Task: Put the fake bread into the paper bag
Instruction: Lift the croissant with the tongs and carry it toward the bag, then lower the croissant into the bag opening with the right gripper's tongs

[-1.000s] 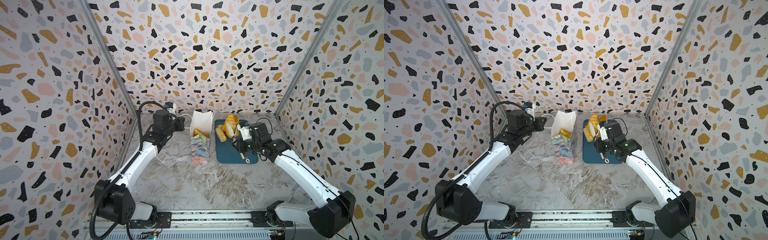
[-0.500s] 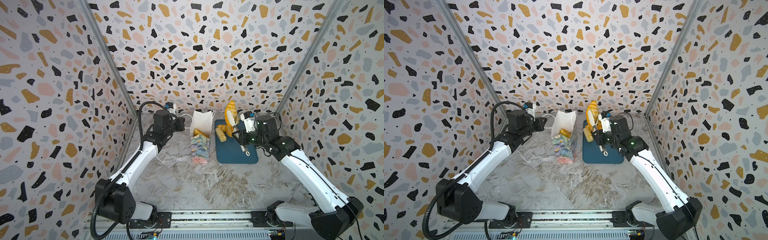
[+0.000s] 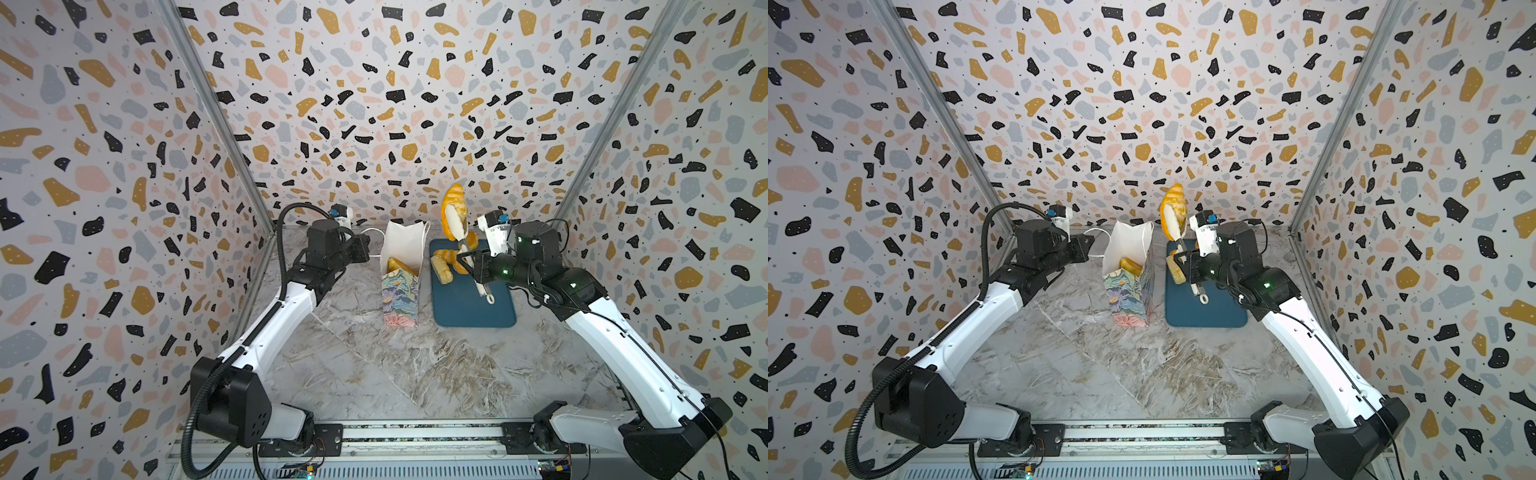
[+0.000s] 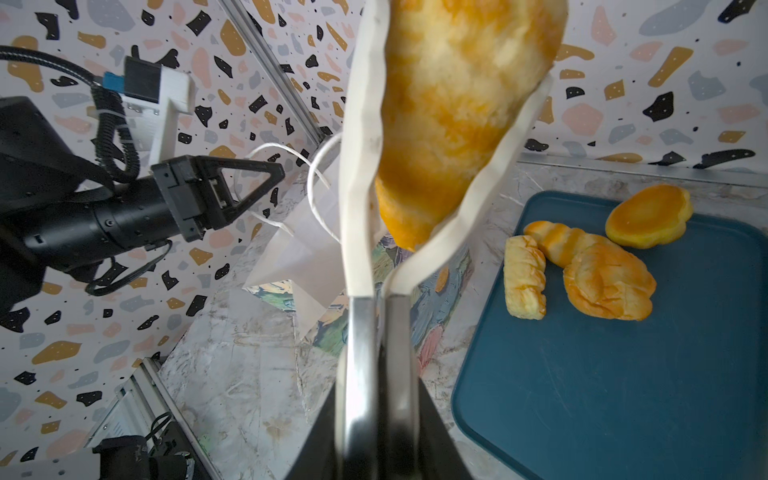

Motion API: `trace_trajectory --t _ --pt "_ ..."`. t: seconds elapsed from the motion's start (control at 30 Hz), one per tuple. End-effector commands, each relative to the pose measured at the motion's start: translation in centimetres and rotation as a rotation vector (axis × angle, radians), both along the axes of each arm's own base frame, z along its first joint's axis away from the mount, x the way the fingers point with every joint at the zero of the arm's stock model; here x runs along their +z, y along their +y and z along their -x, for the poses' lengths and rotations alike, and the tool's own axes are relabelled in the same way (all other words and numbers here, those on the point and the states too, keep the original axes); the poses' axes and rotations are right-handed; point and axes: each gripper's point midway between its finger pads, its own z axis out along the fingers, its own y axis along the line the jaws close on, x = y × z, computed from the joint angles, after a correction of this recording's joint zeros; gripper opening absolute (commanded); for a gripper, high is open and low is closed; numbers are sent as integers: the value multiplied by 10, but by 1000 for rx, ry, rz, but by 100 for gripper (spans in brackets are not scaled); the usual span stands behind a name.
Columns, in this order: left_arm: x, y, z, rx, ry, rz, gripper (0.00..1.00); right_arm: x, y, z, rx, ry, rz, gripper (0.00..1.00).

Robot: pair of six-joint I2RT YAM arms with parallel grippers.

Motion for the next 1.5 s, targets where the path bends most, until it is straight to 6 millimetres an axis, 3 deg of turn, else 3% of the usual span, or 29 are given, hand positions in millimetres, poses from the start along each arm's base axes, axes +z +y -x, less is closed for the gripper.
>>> trace_trajectory --t 0.0,0.37,1.13,1.47 --pt "-1 0 -4 -5 -12 0 0 42 8 0 10 -107 -60 6" --pt "2 2 -3 4 -23 -2 0 62 33 8 62 -152 -72 6" --pt "1 3 -3 5 -19 -7 0 60 86 20 165 -152 -80 6" --pt "0 3 -4 11 -19 -13 0 24 100 15 174 -83 -20 6"
